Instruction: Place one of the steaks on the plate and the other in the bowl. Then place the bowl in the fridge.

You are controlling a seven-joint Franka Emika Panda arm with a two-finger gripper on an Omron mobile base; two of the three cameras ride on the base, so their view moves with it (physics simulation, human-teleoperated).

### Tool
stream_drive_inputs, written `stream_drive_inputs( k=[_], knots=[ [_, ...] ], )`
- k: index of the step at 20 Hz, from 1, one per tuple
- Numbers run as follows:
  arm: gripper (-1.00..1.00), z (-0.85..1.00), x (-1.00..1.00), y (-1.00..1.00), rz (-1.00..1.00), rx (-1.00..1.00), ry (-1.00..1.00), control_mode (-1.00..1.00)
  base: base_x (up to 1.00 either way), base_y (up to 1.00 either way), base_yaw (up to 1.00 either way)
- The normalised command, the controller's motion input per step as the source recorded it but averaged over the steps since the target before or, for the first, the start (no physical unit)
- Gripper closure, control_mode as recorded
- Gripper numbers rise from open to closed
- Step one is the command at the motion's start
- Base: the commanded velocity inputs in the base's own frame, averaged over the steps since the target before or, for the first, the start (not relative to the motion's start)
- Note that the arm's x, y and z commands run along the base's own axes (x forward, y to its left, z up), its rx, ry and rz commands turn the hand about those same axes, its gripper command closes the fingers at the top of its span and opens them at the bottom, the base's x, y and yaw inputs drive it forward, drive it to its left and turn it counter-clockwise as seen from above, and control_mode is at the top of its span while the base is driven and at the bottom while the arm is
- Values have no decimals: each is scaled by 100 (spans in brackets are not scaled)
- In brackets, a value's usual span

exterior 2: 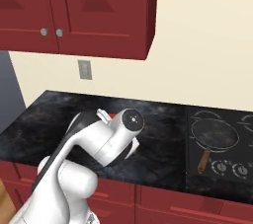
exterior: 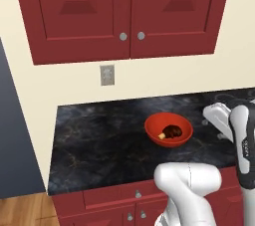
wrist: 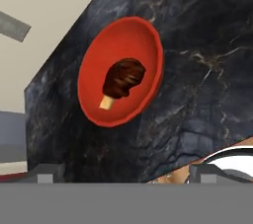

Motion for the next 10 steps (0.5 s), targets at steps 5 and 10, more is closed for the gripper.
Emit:
stream_drive_inputs(
  k=[5, 10],
  knots=[
    [-100, -52, 54, 0, -6, 0, 17, -100, 0, 0, 0],
    [-100, -45, 71, -5, -2, 0, 17, -100, 0, 0, 0]
  ],
)
